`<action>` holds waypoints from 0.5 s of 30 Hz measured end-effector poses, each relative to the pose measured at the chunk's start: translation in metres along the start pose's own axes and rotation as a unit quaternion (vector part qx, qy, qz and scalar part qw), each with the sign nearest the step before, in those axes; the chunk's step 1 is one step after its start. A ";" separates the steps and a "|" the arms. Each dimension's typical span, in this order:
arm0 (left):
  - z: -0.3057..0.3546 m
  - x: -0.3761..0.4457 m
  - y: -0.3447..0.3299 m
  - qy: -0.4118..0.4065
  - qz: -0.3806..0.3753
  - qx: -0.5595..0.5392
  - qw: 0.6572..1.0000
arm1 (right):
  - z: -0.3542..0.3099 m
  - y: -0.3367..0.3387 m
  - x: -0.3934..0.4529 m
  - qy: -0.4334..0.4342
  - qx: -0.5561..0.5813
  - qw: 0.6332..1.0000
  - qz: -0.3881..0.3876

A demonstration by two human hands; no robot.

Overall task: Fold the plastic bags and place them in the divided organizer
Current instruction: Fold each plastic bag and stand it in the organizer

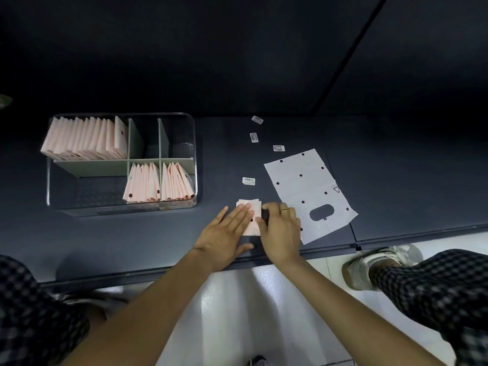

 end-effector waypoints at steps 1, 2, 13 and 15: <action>0.001 0.000 0.000 0.001 -0.004 -0.001 1.000 | -0.002 -0.002 -0.005 0.069 0.005 0.997 0.021; 0.001 0.000 0.001 0.002 -0.006 -0.005 1.000 | -0.004 -0.005 -0.009 0.136 0.005 0.991 0.004; -0.006 0.000 0.001 -0.022 -0.017 -0.059 0.998 | 0.022 -0.024 0.002 0.233 -0.126 0.959 -0.102; -0.007 0.001 0.001 -0.021 -0.015 -0.070 0.997 | 0.020 -0.013 0.001 0.249 -0.094 0.963 -0.029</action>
Point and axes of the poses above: each hand's wrist, its own x-axis towards the middle knuckle, its own y-axis out of the back of the hand, z = x × y, the point moved 2 cm from there along x, towards the middle knuckle, and after that the axes turned 6 degrees about -y, right-handed, at the moved point
